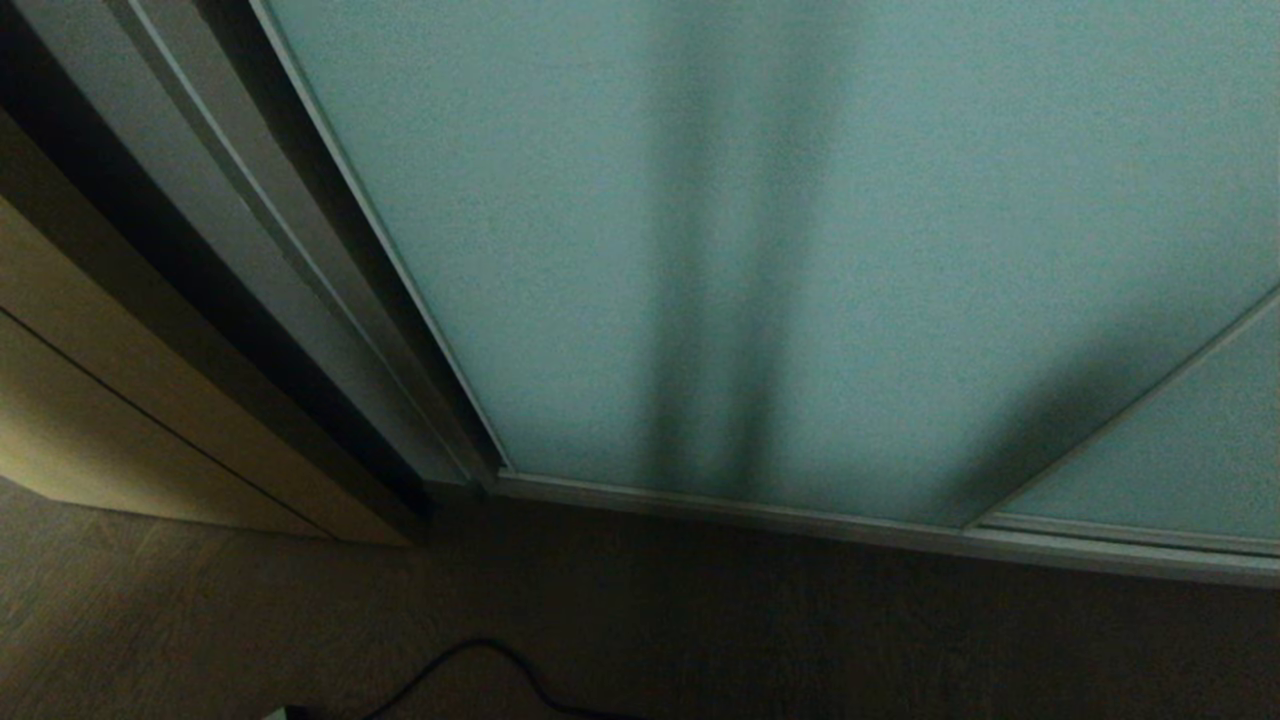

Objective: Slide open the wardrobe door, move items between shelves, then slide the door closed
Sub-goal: Open the door

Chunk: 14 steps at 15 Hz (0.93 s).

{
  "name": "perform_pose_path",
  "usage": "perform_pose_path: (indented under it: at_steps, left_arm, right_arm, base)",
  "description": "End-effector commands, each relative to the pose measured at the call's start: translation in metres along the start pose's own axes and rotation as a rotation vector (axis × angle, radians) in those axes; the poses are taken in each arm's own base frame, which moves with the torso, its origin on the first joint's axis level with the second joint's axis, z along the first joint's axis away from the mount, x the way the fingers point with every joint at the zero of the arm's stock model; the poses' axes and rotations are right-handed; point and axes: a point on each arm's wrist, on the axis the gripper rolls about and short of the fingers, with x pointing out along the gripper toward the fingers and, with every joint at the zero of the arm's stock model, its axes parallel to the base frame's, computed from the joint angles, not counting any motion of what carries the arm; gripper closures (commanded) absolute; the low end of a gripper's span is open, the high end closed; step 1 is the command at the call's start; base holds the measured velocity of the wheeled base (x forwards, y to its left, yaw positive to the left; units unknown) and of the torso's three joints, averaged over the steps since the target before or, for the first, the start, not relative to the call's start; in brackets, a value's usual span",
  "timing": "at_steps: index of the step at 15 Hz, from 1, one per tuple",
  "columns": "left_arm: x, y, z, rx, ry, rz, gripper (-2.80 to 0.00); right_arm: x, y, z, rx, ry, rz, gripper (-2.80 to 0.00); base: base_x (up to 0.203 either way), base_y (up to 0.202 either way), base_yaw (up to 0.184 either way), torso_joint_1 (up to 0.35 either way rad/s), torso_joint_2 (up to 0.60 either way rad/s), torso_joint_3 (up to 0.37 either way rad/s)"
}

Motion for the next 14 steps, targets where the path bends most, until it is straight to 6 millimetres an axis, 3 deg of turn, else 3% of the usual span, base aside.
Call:
perform_pose_path:
  at_steps: [1,14]
  left_arm:
    - [0.0002,0.0,-0.0001,0.0,0.002,0.0,0.0]
    - [0.0001,0.0,-0.0001,-0.003,0.003,0.001,0.0]
  right_arm:
    - [0.0,0.0,0.0,0.0,0.0,0.001,0.0]
    - [0.0,0.0,0.0,0.0,0.0,0.001,0.0]
  base:
    - [0.0,0.0,0.0,0.0,0.0,0.0]
    - [0.0,0.0,0.0,0.0,0.0,0.0]
